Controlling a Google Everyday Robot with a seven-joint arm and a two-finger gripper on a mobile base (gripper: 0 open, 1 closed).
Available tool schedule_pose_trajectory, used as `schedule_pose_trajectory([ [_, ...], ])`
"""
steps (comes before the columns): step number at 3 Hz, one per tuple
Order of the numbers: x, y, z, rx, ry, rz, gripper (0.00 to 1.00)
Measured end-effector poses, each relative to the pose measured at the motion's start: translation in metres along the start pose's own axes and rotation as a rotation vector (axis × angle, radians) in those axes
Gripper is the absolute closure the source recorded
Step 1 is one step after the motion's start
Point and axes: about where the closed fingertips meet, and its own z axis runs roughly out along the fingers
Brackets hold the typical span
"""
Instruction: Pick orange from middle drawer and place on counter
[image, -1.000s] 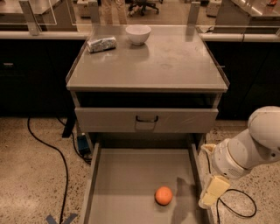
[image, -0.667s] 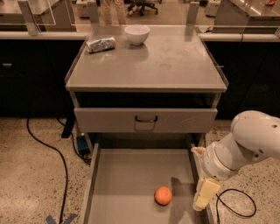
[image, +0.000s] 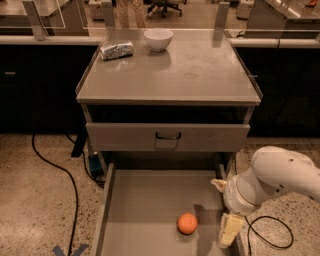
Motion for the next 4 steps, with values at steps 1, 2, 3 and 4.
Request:
schedule_pose_trajectory([
  [1, 0.02, -0.004, 0.026, -0.004, -0.012, 0.022, 0.0],
  [2, 0.029, -0.007, 0.052, 0.0, -0.019, 0.047, 0.0],
  [3, 0.022, -0.005, 0.076, 0.006, -0.007, 0.05, 0.0],
  [4, 0.009, 0.01, 0.095, -0.017, -0.006, 0.006, 0.0],
])
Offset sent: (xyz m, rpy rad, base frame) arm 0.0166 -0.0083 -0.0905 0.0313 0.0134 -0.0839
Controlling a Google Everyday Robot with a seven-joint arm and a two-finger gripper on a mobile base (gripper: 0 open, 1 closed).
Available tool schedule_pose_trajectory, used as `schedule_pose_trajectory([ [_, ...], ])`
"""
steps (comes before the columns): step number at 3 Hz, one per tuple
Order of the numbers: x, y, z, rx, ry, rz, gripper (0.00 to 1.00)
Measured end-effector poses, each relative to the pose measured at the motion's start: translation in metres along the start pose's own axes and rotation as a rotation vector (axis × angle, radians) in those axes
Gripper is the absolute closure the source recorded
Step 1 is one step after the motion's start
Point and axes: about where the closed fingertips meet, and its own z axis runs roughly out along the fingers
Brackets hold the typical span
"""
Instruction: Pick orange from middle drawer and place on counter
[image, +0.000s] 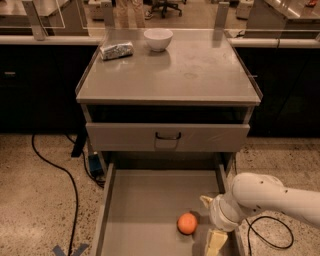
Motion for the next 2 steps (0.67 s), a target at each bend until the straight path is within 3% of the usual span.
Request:
schedule_pose_trajectory([
  [2, 0.001, -0.004, 0.016, -0.009, -0.029, -0.003, 0.0],
])
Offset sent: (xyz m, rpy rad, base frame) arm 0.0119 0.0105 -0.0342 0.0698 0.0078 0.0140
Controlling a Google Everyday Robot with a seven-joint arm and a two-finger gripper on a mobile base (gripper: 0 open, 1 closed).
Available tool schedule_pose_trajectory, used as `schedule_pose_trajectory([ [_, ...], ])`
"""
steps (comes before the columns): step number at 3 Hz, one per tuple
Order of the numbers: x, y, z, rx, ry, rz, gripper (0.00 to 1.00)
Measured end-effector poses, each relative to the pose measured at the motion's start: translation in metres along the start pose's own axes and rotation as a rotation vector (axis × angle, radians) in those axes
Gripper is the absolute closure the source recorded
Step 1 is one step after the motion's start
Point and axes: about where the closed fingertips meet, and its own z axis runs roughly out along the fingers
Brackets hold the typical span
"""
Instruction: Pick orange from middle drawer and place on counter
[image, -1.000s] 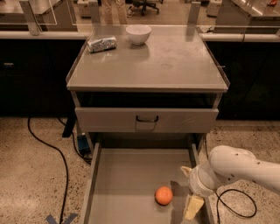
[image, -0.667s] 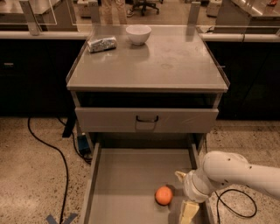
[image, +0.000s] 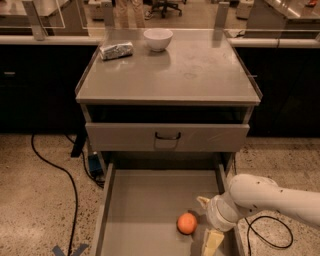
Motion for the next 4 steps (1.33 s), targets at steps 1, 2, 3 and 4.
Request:
schedule_pose_trajectory([
  [1, -0.001, -0.007, 0.021, -0.014, -0.018, -0.02, 0.0],
  [2, 0.001, -0.021, 0.047, -0.019, -0.006, -0.035, 0.0],
  [3, 0.004, -0.033, 0.07, -0.016, 0.001, -0.028, 0.0],
  [4, 0.008, -0.038, 0.089, -0.031, 0.011, -0.019, 0.0],
])
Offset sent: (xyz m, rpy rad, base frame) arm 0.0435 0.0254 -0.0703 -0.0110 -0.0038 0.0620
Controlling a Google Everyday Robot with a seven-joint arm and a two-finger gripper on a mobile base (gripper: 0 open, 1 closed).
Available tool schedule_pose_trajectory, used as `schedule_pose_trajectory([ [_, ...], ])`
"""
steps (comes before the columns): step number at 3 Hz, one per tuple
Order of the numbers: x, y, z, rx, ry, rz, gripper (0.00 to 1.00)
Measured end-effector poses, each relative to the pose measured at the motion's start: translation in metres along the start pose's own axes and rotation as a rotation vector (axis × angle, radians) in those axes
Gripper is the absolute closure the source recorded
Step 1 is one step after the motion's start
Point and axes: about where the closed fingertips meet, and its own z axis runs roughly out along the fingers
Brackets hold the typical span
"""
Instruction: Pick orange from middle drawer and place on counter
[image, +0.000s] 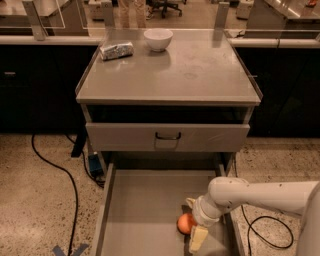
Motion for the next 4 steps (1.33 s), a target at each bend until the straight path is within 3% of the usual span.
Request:
schedule_pose_trajectory([
  [1, 0.005, 0.002, 0.017, -0.026, 0.009, 0.007, 0.0],
  [2, 0.003, 0.016, 0.047, -0.095, 0.008, -0.004, 0.0],
  [3, 0.003, 0.016, 0.047, -0.095, 0.008, -0.004, 0.0],
  [4, 0.003, 0.016, 0.047, -0.095, 0.008, -0.004, 0.19],
])
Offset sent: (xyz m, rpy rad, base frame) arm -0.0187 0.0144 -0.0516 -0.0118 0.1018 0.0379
